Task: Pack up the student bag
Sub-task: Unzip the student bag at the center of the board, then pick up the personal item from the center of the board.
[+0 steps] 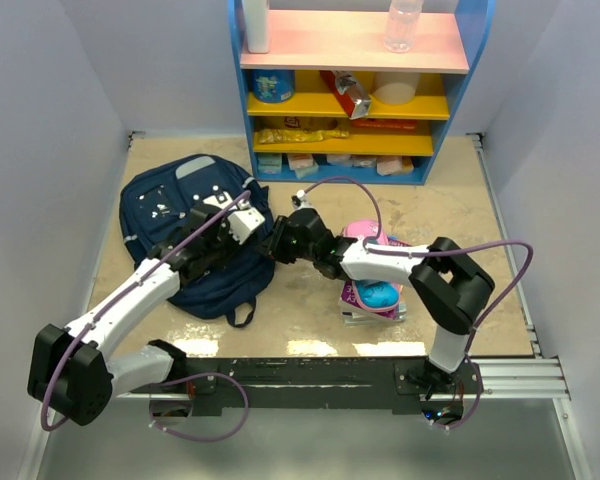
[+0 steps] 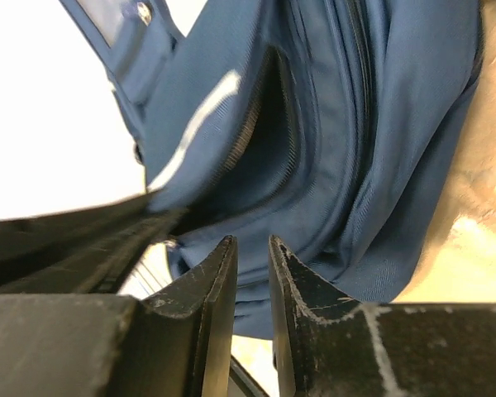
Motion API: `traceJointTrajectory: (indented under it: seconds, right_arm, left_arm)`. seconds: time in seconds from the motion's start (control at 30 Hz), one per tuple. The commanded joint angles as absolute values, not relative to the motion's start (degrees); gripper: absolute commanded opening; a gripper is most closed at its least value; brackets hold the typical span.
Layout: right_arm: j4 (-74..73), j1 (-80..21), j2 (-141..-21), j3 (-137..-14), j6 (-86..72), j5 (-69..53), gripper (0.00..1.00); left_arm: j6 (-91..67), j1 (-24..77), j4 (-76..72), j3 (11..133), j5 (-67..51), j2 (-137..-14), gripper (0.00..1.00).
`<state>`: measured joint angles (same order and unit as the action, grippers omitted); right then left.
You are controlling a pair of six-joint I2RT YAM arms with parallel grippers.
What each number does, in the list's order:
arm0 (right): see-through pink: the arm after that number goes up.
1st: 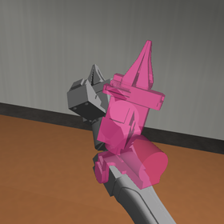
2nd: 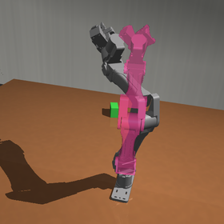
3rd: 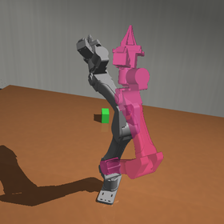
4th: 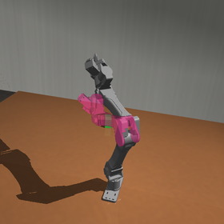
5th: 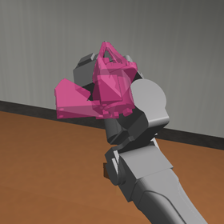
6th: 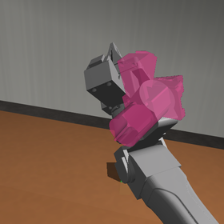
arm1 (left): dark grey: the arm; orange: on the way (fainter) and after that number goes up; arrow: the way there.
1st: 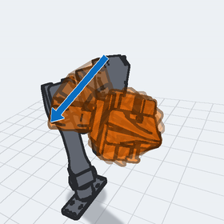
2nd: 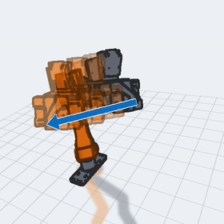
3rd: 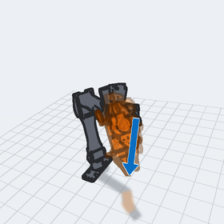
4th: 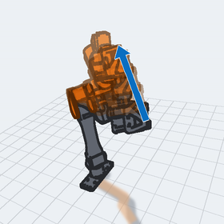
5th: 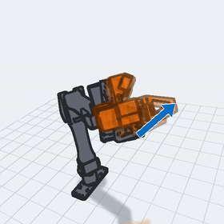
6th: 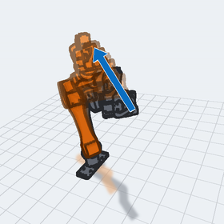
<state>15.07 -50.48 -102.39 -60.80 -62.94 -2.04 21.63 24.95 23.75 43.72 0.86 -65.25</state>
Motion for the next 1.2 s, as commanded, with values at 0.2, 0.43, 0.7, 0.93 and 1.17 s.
traceJointTrajectory:
  seconds: [0.2, 0.43, 0.7, 0.93, 1.17]
  right_arm:
    - [14.85, -54.23, -106.52, -62.76, -59.33, -0.88, 0.22]
    - [7.67, -55.11, -107.05, -62.84, -55.46, 4.03, 0.20]
    - [5.45, -55.20, -108.19, -58.89, -53.79, 8.52, 0.16]
    - [2.29, -55.20, -107.41, -59.15, -51.07, 11.42, 0.17]
    - [-8.42, -55.99, -91.51, -68.19, -42.20, 14.15, 0.50]
  left_arm:
    - [18.19, 26.98, 27.68, 54.92, 0.26, -65.92, 0.00]
    - [17.14, 27.42, 30.23, 58.27, -2.29, -66.71, 0.00]
    - [16.61, 27.25, 33.49, 63.54, -0.44, -66.09, 0.00]
    - [17.49, 26.72, 34.28, 64.17, -0.18, -65.66, 0.00]
    - [16.26, 26.72, 30.24, 53.53, -2.20, -65.65, 0.00]
